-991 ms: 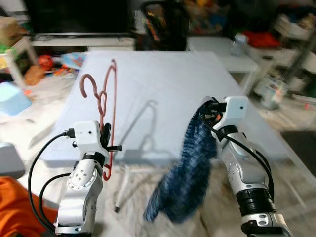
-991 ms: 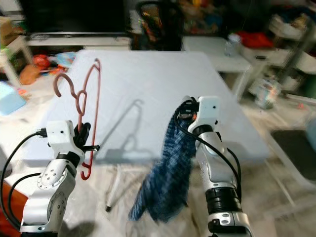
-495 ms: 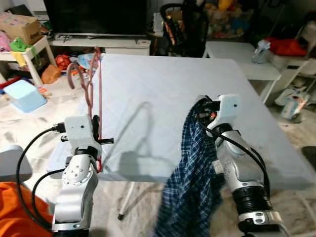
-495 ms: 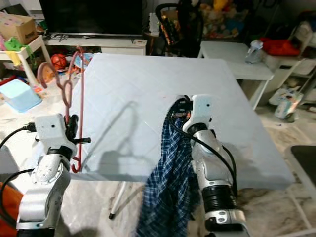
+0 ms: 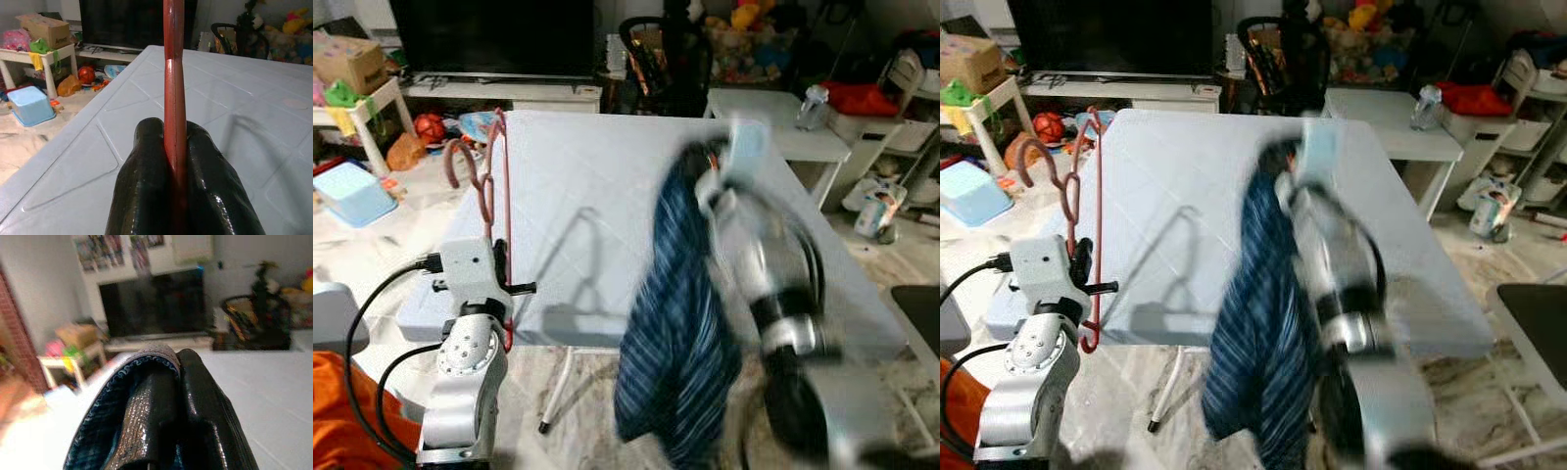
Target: Hang hanger
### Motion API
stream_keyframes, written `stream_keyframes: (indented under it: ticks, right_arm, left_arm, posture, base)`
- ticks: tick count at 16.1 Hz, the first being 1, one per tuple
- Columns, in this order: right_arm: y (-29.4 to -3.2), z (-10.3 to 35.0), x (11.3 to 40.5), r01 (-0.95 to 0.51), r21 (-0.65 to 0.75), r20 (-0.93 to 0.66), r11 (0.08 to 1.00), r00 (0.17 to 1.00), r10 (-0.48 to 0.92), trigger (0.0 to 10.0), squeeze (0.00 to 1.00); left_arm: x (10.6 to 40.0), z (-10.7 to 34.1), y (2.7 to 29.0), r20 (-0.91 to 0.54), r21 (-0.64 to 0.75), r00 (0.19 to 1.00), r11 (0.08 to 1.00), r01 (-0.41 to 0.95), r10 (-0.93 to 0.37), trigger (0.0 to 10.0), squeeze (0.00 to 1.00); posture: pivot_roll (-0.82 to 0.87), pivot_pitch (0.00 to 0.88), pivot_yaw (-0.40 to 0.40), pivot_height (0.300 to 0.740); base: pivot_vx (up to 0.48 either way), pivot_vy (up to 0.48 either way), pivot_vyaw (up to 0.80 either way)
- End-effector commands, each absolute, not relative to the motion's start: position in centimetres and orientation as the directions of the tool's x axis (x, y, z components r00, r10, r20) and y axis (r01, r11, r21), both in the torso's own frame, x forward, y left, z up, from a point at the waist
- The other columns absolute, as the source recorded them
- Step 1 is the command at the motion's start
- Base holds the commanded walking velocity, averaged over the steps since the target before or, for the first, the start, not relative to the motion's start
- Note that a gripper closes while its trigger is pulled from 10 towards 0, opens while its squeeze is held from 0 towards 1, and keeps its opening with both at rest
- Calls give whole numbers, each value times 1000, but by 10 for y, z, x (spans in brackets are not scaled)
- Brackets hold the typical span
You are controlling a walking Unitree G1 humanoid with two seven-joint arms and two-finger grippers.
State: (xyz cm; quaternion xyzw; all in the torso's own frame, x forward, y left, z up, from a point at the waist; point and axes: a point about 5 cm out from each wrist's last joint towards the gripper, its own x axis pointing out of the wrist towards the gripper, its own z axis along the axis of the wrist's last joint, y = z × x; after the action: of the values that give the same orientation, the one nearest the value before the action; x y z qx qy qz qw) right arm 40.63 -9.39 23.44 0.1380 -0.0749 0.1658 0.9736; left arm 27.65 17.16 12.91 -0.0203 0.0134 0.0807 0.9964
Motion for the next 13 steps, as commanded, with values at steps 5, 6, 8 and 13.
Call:
stream_keyframes:
  ticks: [5, 6, 8, 13]
  right_arm:
    - [-109, 396, 409, -458, 403, 598, 792, 787, 151, 10000, 0]
    - [-116, 408, 406, -454, 403, 630, 795, 767, 118, 10000, 0]
    - [-144, 423, 401, -336, 372, 684, 865, 729, -11, 10000, 0]
    - [-111, 239, 421, -258, -47, 96, 965, 960, 262, 10000, 1000]
  left_arm:
    - [270, 112, 173, -98, -31, 975, 978, -204, 200, 10000, 0]
    - [269, 112, 173, -96, -30, 974, 978, -208, 204, 10000, 0]
    - [268, 111, 174, -92, -29, 973, 976, -215, 212, 10000, 0]
    - [269, 110, 166, -91, -40, 978, 981, -192, 188, 10000, 0]
  posture:
    - [97, 0, -153, 740]
    - [101, 0, -157, 740]
    - [102, 0, -163, 740]
    - [78, 0, -145, 740]
  base:
    - [0, 0, 0]
    - [0, 0, 0]
    - [0, 0, 0]
    - [0, 0, 0]
